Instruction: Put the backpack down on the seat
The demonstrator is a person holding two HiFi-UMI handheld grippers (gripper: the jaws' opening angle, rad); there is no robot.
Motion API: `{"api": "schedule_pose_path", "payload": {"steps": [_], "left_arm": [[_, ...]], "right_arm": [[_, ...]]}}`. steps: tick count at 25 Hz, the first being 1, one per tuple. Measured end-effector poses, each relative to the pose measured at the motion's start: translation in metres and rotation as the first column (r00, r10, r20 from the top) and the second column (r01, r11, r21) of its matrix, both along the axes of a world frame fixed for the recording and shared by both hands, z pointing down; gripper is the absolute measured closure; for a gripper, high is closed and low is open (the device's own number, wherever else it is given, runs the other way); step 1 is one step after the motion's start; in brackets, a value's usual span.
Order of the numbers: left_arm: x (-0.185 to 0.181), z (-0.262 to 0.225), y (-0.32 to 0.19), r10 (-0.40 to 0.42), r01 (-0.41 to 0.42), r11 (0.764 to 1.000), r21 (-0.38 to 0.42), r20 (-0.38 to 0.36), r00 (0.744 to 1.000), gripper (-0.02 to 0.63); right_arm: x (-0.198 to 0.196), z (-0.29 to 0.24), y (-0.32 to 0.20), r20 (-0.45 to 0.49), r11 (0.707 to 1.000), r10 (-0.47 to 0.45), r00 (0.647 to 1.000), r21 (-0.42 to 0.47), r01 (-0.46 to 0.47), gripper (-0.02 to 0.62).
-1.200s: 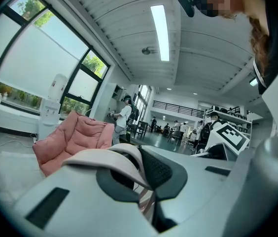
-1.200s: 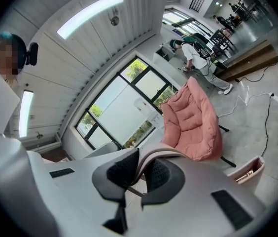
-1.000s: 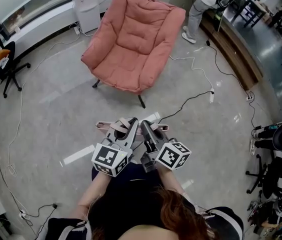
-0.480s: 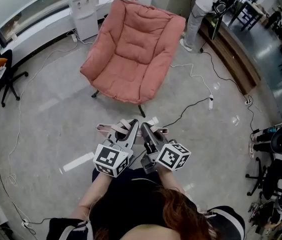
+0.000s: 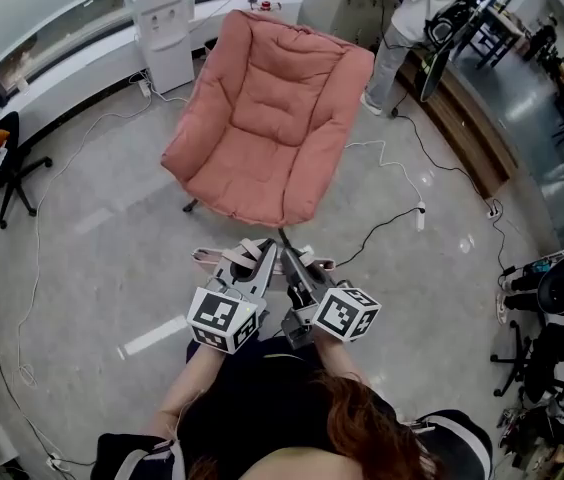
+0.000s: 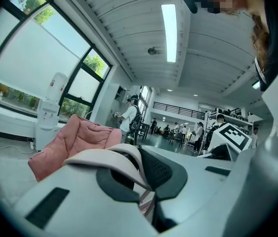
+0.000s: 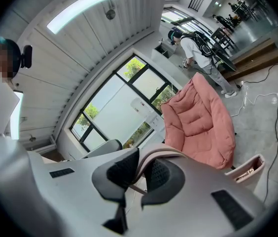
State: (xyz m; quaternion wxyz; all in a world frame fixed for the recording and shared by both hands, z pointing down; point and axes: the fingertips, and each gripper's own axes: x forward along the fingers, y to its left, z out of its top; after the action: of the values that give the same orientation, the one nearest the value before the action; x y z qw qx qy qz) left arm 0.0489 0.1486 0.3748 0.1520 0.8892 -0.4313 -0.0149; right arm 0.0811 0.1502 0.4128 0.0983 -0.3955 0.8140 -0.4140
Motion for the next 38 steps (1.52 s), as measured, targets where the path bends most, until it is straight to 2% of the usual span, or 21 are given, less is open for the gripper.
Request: {"api": "schedule_pose_path", "payload": {"steps": [11, 24, 38], "left_arm": [[-0.044, -0.001, -0.051, 0.016, -0.016, 1.0, 0.014, 0.014, 1.0, 0.588], [-0.064, 0.0, -0.067, -0.021, 0.021, 0.999, 0.031, 0.005, 1.0, 0.588], [-0.076, -0.031, -0.075, -0.075, 0.077, 0.993, 0.092, -0.034, 0.997, 0.588]], "right_arm": [[-0.045, -0.001, -0.051, 0.01, 1.0, 0.023, 1.0, 0.017, -0.024, 0.552], [-0.065, 0.002, -0.068, -0.014, 0.998, -0.016, 1.0, 0.061, 0.017, 0.552], [-0.073, -0.033, -0.081, 0.007, 0.987, -0.061, 0.998, 0.147, 0.059, 0.552]]}}
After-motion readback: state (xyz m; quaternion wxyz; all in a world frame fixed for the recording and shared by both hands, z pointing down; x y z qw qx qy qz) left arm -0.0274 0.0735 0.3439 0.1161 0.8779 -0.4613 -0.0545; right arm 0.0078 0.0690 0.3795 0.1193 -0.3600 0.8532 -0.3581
